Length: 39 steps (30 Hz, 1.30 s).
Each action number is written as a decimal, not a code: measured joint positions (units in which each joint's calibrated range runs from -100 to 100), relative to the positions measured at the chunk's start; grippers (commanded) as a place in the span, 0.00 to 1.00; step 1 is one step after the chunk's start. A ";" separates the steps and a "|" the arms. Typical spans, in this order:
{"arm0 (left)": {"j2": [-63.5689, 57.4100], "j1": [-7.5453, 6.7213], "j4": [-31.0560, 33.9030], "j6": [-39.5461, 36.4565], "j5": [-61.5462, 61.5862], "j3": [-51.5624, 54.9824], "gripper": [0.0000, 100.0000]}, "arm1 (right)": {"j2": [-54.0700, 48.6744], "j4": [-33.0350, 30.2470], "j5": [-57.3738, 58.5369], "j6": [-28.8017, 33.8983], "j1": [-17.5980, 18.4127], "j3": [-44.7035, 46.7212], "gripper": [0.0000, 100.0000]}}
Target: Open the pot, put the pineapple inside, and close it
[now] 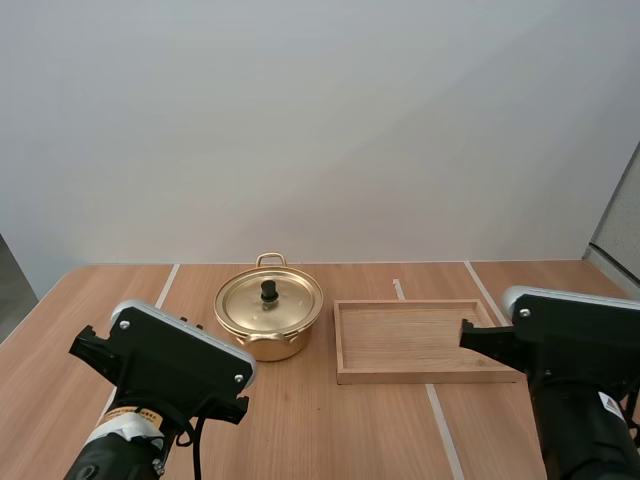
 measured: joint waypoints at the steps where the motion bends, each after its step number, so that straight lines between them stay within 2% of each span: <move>1: 0.00 0.00 0.00 0.00 0.00 0.00 0.25 | 0.00 -4.93 3.53 3.55 0.00 0.00 0.00; 6: 0.00 0.00 0.00 0.00 0.00 0.00 0.25 | 0.00 -34.16 20.61 30.43 -0.48 0.00 0.00; 10: 0.00 0.00 0.00 0.00 0.13 0.00 0.25 | 0.00 -54.08 39.40 49.00 -3.06 0.00 0.00; 12: 0.00 0.00 0.00 0.00 0.13 0.00 0.25 | -0.14 -61.65 49.44 55.36 -4.33 0.00 0.00; 14: 0.00 0.00 0.00 0.00 0.13 0.00 0.25 | -0.14 -66.37 54.78 58.14 -4.92 0.00 0.00; 17: 0.00 0.00 0.00 0.00 0.13 0.00 0.25 | -0.14 -68.87 57.34 59.70 -5.15 0.00 0.00; 24: 0.00 0.00 0.00 0.00 0.13 0.00 0.25 | -0.14 -70.41 57.70 60.58 -5.15 0.00 0.00; 39: 0.00 0.00 0.00 0.00 0.13 0.00 0.25 | -0.14 -70.90 58.24 60.68 -5.15 0.00 0.00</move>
